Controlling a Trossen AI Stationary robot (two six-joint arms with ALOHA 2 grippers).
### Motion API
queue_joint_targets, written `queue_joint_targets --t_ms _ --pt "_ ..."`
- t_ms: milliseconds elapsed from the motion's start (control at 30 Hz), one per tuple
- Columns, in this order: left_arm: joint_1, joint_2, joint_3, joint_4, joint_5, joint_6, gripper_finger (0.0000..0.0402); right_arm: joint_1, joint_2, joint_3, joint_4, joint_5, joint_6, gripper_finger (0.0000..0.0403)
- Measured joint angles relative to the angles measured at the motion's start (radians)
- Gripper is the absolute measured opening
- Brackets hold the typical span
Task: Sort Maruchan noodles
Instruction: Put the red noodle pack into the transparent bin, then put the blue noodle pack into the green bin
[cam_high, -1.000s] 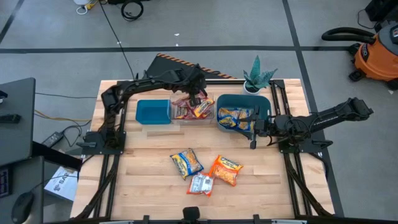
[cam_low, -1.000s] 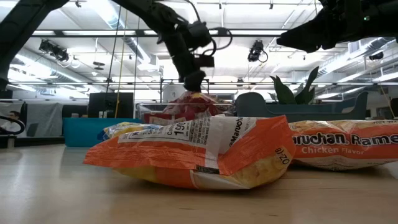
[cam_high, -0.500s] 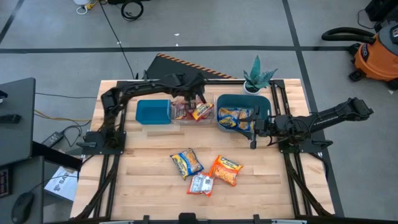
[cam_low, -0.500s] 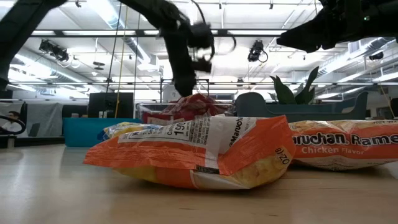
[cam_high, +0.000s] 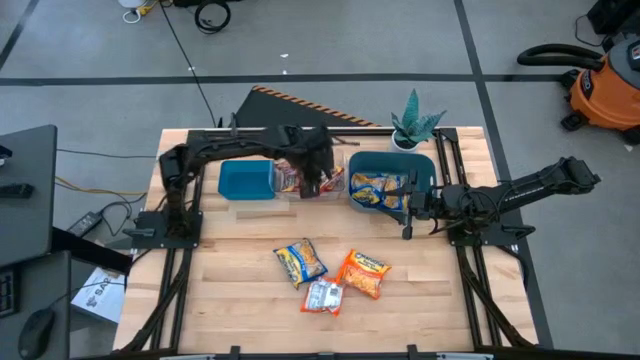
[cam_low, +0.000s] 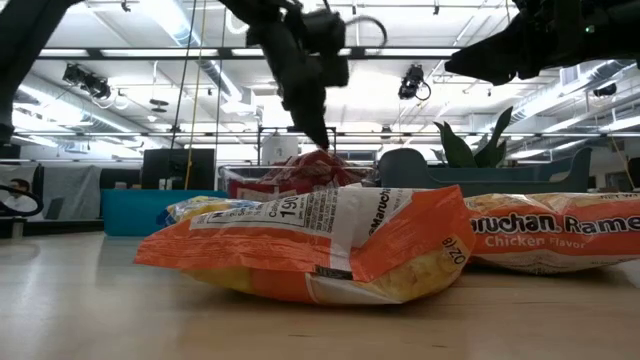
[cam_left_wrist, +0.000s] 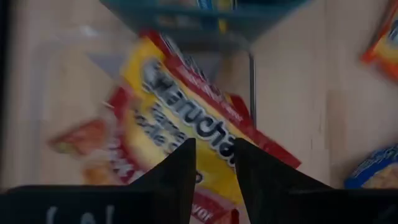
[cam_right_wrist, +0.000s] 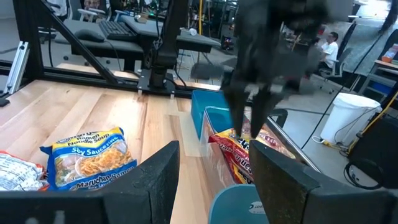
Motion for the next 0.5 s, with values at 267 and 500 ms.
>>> queue_joint_targets --t_ms 267,500 --pt "-0.029 0.09 0.0 -0.002 -0.1 -0.009 0.0117 0.0 0.0 0.0 0.0 -0.002 0.0 0.0199" --pt "-0.033 -0.054 0.022 -0.008 -0.086 0.003 0.0117 0.0 0.0 0.0 -0.006 -0.001 0.0 0.0199"
